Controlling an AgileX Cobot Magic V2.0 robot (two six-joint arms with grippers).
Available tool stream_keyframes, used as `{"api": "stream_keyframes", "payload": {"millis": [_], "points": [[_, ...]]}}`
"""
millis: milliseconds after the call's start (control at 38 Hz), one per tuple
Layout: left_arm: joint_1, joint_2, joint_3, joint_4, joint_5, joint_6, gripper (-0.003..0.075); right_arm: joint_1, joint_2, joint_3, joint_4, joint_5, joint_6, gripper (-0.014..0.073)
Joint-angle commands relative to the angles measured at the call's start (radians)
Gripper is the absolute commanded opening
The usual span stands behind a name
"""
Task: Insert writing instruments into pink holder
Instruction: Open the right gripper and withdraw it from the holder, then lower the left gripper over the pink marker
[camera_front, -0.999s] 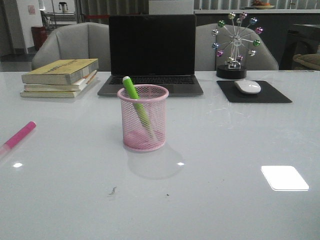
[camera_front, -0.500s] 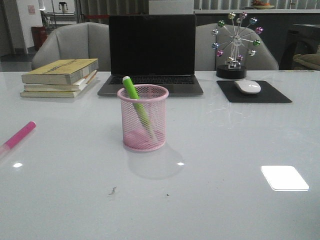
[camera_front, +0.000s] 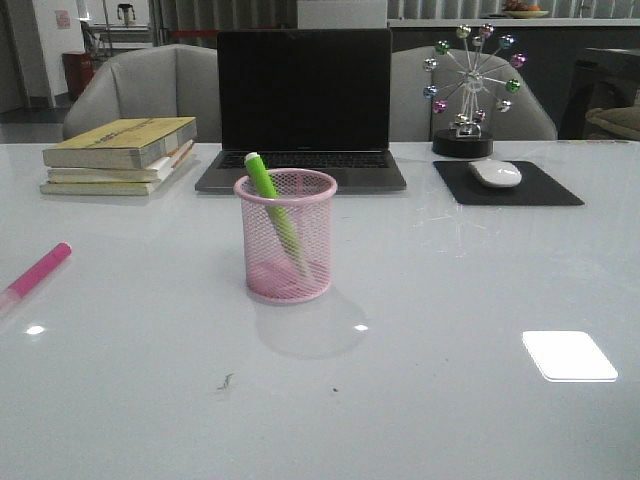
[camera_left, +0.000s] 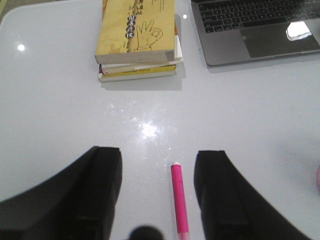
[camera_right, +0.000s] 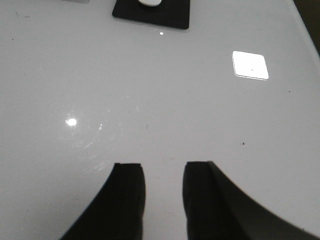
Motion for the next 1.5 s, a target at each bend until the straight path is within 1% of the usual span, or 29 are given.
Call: {"api": "stream_keyframes", "payload": {"millis": [0,184,289,552,973,1472], "points": [[0.000,0.044,-0.128,-0.025,0.037,-0.002,0.0407,-0.005,0.000,-0.027,-0.010,-0.066,0.002,0.0330],[0.000,0.173,-0.284,-0.091,0.181,-0.002,0.0407,-0.005,0.000,-0.027,-0.013,-0.031,0.002,0.0330],[0.000,0.238,-0.343,-0.115,0.257,-0.002,0.0407,-0.005,0.000,-0.027,-0.025,-0.013,0.002,0.0330],[0.000,0.360,-0.391,-0.115,0.376,-0.002,0.0407,-0.005,0.000,-0.027,-0.043,0.007,0.002,0.0330],[0.000,0.501,-0.399,-0.113,0.440,-0.002,0.0407,-0.005,0.000,-0.027,-0.045,0.030,0.002,0.0330],[0.000,0.608,-0.401,-0.113,0.429,-0.002,0.0407,-0.005,0.000,-0.027,-0.045,0.031,0.002,0.0330]]}}
